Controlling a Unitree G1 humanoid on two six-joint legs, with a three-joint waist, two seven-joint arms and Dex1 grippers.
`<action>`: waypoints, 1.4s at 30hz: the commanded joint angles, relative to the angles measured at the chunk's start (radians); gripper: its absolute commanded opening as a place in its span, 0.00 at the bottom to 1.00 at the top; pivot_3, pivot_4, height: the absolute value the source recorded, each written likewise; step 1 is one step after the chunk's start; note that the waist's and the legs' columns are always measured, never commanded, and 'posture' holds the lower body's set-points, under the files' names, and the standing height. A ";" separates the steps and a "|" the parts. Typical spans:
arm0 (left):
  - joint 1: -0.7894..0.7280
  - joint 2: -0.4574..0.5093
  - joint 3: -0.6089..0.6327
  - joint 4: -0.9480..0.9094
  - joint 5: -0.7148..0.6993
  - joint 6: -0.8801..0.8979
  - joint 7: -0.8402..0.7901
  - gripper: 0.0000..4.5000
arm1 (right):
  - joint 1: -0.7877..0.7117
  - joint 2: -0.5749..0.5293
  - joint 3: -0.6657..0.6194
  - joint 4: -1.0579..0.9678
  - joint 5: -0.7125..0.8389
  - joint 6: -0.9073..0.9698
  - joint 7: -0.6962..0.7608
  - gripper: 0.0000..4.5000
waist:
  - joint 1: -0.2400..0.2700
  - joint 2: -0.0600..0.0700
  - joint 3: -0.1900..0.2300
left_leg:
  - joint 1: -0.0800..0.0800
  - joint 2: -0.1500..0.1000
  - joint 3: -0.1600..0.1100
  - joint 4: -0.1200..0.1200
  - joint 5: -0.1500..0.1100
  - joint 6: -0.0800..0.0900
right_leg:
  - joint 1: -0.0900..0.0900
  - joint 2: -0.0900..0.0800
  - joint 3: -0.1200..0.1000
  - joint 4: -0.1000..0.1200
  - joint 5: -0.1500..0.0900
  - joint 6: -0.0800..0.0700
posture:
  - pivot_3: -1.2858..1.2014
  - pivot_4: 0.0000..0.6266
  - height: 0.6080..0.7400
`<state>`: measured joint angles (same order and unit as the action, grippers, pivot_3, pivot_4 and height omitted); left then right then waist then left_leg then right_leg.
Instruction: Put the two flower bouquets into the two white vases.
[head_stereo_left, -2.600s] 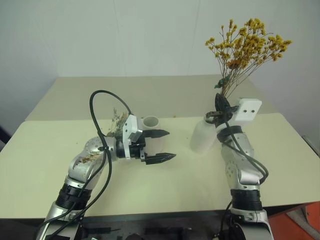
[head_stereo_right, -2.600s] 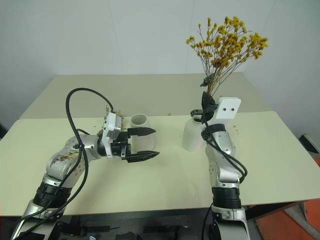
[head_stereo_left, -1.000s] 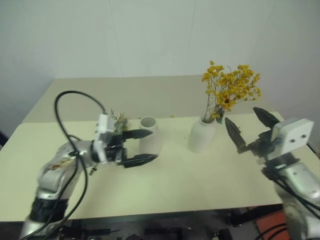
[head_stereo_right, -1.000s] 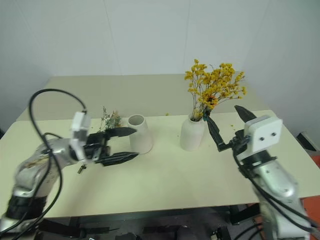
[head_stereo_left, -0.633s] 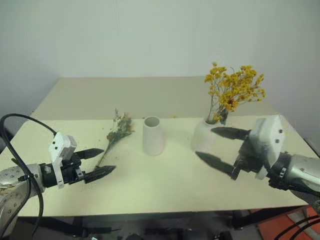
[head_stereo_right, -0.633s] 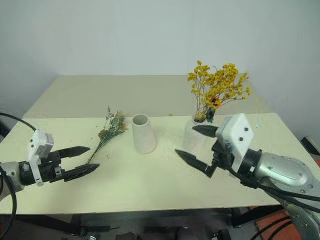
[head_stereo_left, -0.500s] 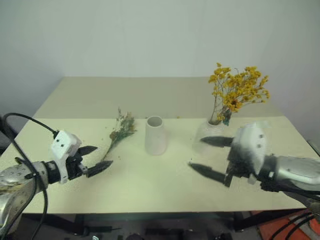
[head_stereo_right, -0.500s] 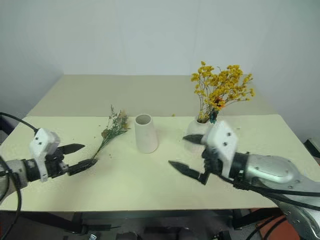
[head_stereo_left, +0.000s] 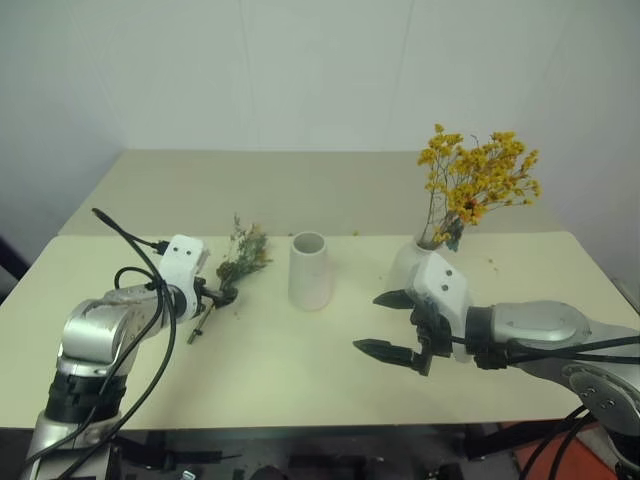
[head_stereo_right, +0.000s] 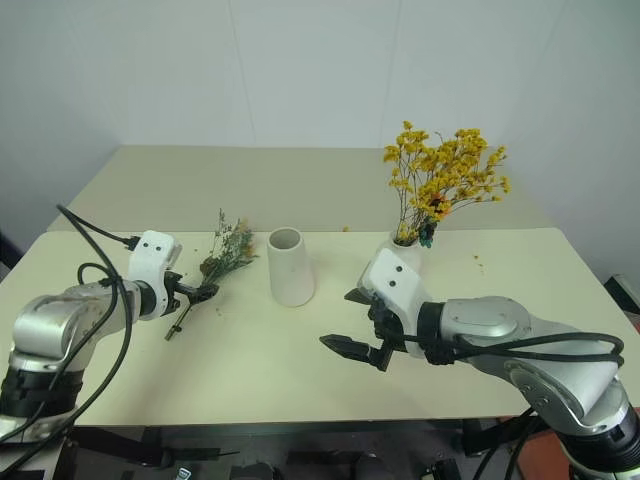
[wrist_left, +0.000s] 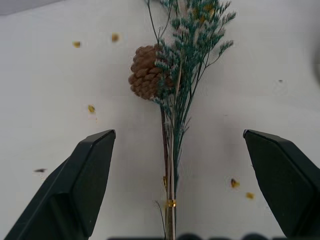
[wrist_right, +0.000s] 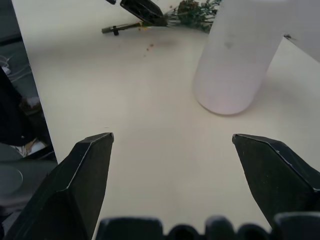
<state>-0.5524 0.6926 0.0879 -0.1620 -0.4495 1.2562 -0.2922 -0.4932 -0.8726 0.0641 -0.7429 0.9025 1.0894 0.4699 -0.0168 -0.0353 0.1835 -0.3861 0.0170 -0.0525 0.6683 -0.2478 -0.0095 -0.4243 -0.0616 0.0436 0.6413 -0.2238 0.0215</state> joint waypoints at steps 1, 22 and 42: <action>-0.042 -0.003 -0.002 0.047 0.037 0.024 0.014 1.00 | -0.011 -0.001 -0.035 -0.028 0.019 0.020 -0.006 1.00 | 0.000 0.000 0.000 | 0.000 0.000 0.000 0.000 0.000 0.000 | 0.000 0.000 0.000 0.000 0.000 0.000 | 0.52 0.24 1.00; -0.108 -0.064 -0.107 0.240 0.165 -0.130 -0.070 0.14 | 0.010 0.020 -0.051 -0.038 0.033 0.035 -0.038 1.00 | 0.000 0.000 0.000 | 0.000 0.000 0.000 0.000 0.000 0.000 | 0.000 -0.001 0.000 0.001 0.000 0.000 | 0.52 0.24 1.00; -0.333 -0.296 0.419 0.205 -0.105 -0.539 0.013 0.01 | 0.053 0.072 -0.103 -0.046 -0.034 -0.051 -0.071 1.00 | 0.004 -0.001 0.000 | -0.001 0.000 -0.001 0.002 0.000 0.000 | 0.001 -0.001 -0.001 0.000 0.001 0.000 | 0.52 0.24 1.00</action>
<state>-0.8488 0.4153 0.4414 0.0214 -0.4855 0.7838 -0.2762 -0.4424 -0.8120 0.0098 -0.7697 0.8844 1.0893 0.4187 -0.0127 -0.0358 0.1832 -0.3871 0.0165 -0.0530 0.6701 -0.2477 -0.0096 -0.4237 -0.0626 0.0426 0.6417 -0.2230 0.0217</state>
